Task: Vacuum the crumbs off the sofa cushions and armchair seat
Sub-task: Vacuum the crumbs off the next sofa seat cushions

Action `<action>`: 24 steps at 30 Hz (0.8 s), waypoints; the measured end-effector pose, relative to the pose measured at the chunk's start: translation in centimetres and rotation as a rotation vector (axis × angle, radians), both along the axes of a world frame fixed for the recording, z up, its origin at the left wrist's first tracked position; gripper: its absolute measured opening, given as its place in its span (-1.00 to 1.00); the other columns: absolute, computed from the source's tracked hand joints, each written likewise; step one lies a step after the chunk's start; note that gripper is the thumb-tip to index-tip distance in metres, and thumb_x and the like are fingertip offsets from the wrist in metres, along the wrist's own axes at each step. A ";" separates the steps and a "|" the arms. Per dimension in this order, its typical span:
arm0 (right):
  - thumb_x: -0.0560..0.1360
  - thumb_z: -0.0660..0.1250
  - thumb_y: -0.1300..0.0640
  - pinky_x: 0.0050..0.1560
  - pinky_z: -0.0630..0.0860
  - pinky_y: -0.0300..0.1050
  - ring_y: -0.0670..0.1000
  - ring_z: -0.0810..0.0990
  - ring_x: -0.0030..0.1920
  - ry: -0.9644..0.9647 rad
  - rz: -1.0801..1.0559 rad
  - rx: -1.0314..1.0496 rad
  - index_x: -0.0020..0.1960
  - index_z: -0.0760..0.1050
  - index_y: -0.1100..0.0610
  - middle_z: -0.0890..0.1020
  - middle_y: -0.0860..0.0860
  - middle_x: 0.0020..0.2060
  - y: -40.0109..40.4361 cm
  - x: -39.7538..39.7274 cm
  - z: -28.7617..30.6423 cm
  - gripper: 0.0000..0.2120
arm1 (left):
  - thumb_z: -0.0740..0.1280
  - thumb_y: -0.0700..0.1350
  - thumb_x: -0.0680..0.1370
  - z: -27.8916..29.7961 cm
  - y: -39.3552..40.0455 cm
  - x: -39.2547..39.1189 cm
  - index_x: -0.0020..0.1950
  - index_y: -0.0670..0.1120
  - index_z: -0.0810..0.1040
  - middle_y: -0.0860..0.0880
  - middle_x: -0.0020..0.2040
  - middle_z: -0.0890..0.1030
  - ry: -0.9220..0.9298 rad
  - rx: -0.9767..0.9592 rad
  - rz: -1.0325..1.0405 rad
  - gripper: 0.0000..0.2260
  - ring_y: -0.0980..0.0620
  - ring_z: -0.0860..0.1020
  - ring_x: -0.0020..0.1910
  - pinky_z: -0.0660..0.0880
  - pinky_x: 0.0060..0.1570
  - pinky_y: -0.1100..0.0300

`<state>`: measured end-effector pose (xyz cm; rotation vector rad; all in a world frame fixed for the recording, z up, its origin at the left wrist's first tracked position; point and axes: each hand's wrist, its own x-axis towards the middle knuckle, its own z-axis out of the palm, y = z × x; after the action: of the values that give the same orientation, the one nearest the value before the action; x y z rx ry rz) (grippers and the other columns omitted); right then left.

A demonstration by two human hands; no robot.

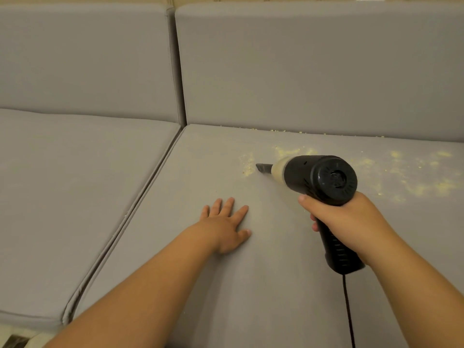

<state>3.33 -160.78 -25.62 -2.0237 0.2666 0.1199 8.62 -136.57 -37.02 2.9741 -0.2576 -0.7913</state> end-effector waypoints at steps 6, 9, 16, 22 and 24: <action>0.50 0.56 -0.04 -0.12 0.65 -0.04 0.01 0.72 -0.26 -0.025 -0.030 0.166 0.03 0.65 0.11 0.74 0.19 -0.09 2.6 4.0 -1.7 -0.75 | -0.03 0.32 0.68 0.2 0.9 -0.2 0.67 0.27 -0.20 0.03 0.69 -0.27 -0.036 -0.011 -0.020 -0.39 -0.08 -0.28 0.66 -0.25 0.60 -0.15; 0.52 0.54 -0.03 -0.16 0.64 -0.08 0.01 0.70 -0.25 -0.009 -0.023 0.214 0.10 0.64 0.16 0.72 0.18 -0.12 2.7 4.7 -2.2 -0.70 | -0.03 0.33 0.68 0.2 1.7 -0.3 0.66 0.28 -0.22 0.04 0.69 -0.29 -0.035 0.006 0.003 -0.39 -0.10 -0.28 0.66 -0.25 0.60 -0.17; 0.53 0.53 -0.05 -0.14 0.65 -0.05 0.01 0.71 -0.24 -0.014 -0.009 0.215 0.08 0.64 0.15 0.71 0.10 -0.18 2.1 4.4 -2.5 -0.71 | -0.03 0.31 0.69 0.3 2.1 -0.6 0.67 0.27 -0.21 0.03 0.69 -0.28 -0.033 -0.014 0.018 -0.40 -0.07 -0.28 0.66 -0.25 0.61 -0.12; 0.51 0.54 -0.04 -0.15 0.62 -0.07 -0.04 0.70 -0.27 -0.042 0.014 0.130 0.00 0.66 0.12 0.74 0.14 -0.16 3.0 4.3 -2.7 -0.76 | -0.04 0.31 0.69 0.7 2.0 -0.8 0.68 0.24 -0.20 0.02 0.69 -0.26 -0.034 -0.001 0.002 -0.40 -0.07 -0.27 0.66 -0.26 0.61 -0.13; 0.51 0.54 -0.04 -0.18 0.60 -0.10 -0.06 0.69 -0.29 -0.044 0.018 0.124 -0.02 0.65 0.11 0.73 0.11 -0.19 3.4 4.1 -2.7 -0.78 | -0.04 0.31 0.69 0.7 2.3 -0.8 0.67 0.26 -0.20 0.03 0.69 -0.26 -0.035 0.002 0.003 -0.40 -0.07 -0.26 0.66 -0.25 0.60 -0.17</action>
<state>7.47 -157.35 -28.34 -1.9039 0.2078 0.1005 7.81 -134.32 -36.34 2.9915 -0.2536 -0.7409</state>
